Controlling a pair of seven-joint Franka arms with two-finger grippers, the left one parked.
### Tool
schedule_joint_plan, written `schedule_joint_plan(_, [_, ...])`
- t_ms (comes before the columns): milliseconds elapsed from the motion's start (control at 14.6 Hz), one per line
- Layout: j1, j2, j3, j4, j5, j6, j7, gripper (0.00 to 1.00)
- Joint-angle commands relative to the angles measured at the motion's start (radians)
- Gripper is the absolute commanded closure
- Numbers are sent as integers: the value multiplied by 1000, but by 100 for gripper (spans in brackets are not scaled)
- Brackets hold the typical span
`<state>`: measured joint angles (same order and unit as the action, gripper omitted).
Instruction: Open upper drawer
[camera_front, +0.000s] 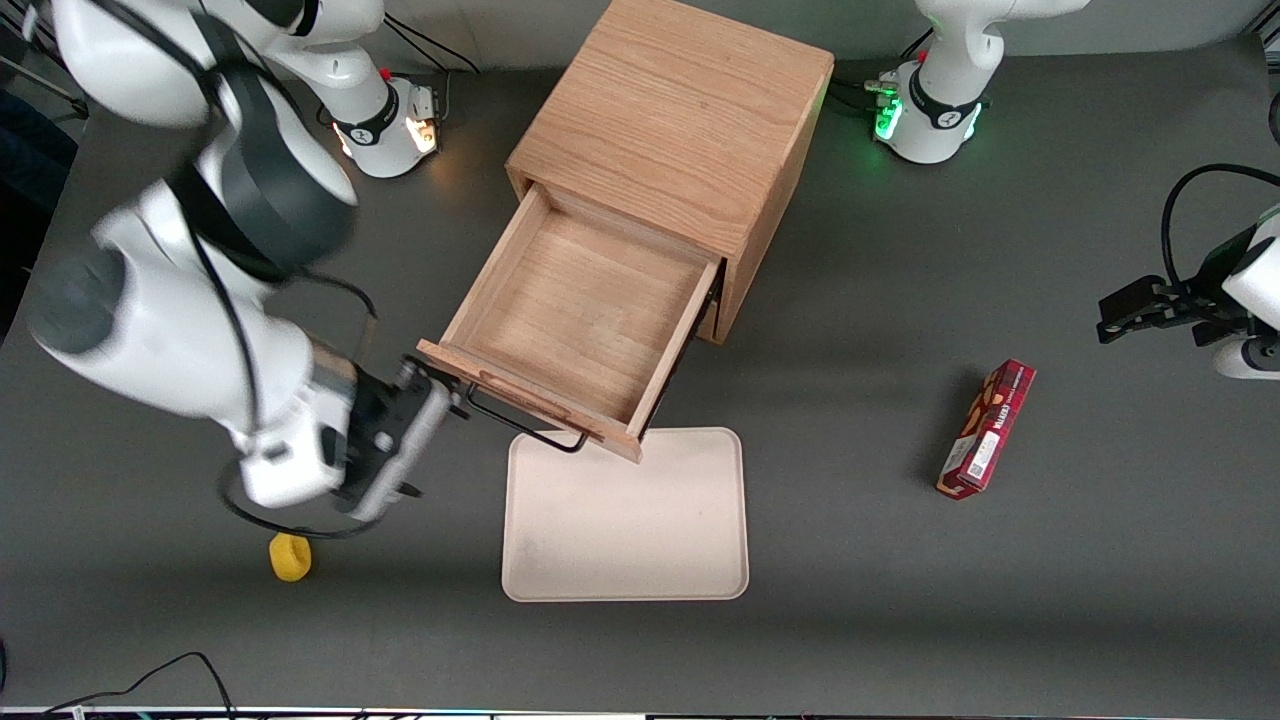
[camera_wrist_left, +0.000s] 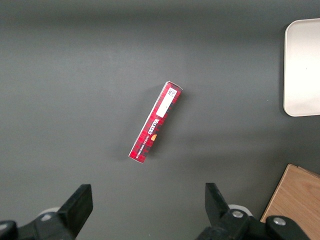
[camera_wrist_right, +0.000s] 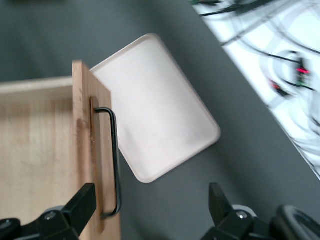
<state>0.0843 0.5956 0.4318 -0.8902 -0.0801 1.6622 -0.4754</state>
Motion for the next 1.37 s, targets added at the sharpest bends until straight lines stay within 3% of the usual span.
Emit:
schedule_joint_plan(0, [5, -143, -59, -39, 0, -127, 197, 0])
schedule_joint_plan(206, [-34, -201, -79, -38, 23, -409, 219, 0])
schedule_joint_plan(343, [-23, -278, -186, -70, 13, -574, 224, 0])
schedule_joint_plan(412, [-26, -321, -224, -146, 25, -587, 266, 0])
schedule_joint_plan(618, [-29, -506, -342, -458, 86, -443, 386, 0])
schedule_joint_plan(824, [-29, -820, -387, -961, 106, -115, 388, 0])
schedule_joint_plan(1029, [-26, -818, -459, -986, 103, -82, 408, 0])
schedule_joint_plan(1304, [-26, -777, -478, -909, 92, -98, 475, 0])
